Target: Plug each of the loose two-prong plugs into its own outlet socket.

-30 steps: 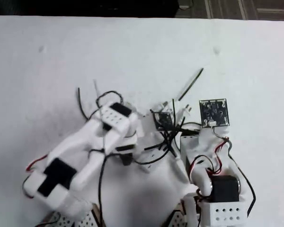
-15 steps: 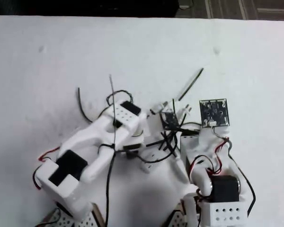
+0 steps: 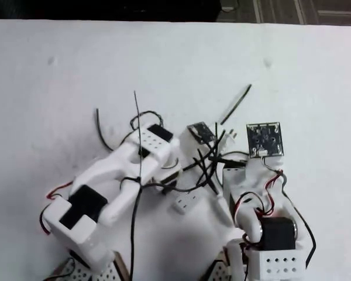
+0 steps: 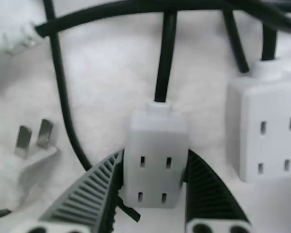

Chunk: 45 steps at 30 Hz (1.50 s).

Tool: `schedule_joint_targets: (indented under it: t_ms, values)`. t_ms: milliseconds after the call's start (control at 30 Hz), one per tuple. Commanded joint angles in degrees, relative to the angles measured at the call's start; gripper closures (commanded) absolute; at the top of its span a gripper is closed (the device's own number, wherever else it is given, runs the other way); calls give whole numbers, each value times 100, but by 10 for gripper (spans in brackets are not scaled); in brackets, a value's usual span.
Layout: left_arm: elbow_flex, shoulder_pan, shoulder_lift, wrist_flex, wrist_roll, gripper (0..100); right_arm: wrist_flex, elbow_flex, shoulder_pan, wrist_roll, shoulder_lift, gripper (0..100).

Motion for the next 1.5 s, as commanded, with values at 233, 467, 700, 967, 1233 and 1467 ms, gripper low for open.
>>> schedule_joint_targets:
  t_ms: [233,467,700,967,1233,1467]
  values:
    - [-431,-330,-1455,835,527,695,22,-26,13,0,-22,981]
    - [-431,-743,-2589,1354,501,698,22,-44,13,0,-22,981]
    - [158,-2343,-3767,1345,545,699,40,-62,-242,-44,-22,981]
    - [2497,-3749,-6149,176,545,714,84,-62,-1763,-255,-22,981]
    - [4158,-4716,-7749,-413,510,827,-233,-26,-3503,-1108,31,981]
    - [4668,-4752,-7837,-431,501,828,-752,-18,-4136,-1116,620,981]
